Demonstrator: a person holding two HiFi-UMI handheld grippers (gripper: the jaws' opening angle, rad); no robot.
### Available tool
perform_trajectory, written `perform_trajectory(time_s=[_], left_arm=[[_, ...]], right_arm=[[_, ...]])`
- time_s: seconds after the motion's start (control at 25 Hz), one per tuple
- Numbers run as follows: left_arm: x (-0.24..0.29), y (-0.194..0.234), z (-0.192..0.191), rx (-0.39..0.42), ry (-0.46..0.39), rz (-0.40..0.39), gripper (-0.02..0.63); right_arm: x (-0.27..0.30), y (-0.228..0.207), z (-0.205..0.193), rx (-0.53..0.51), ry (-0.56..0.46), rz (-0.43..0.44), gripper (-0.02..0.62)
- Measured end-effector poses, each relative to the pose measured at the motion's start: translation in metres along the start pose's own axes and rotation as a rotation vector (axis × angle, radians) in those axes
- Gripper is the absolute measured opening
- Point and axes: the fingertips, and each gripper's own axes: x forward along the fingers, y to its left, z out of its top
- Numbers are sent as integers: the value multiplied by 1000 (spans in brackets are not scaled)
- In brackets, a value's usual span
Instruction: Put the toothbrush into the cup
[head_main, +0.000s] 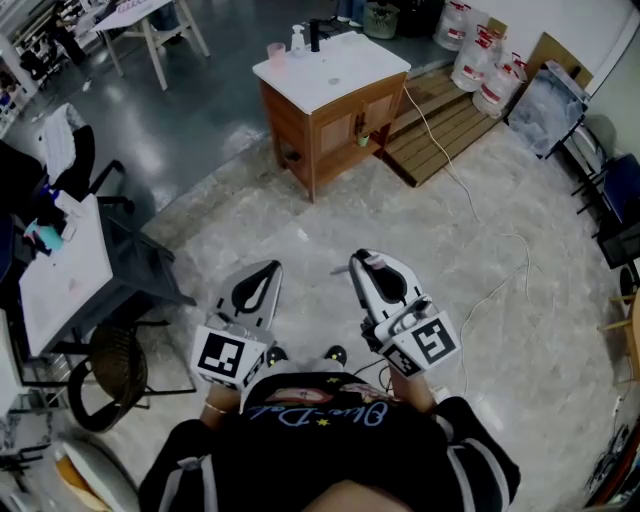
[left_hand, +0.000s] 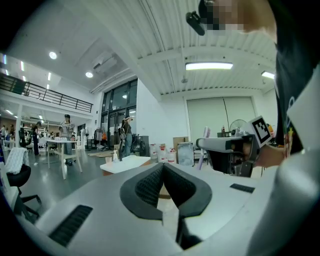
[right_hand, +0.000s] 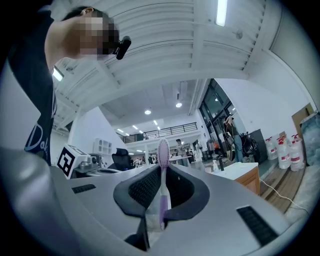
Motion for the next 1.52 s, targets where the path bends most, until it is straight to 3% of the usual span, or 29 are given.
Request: perform_trajectory(time_s=[0.28,0.56,1.0,1.52], left_arm=[[12,-32,11,33,-12,-24,-2],[17,-33,15,34,-28,-27,-2],[59,-28,17,24,-73,-151,-2],[114,41,12,-6,-65,-145,-2]], right_arm=[[-22,-18,11,-12,-23,-9,23],[-34,-24,17,-20,-42,-36,23],[-27,-50,18,-68,-41,-136,23],[48,-88,9,-78,-6,-140,23]])
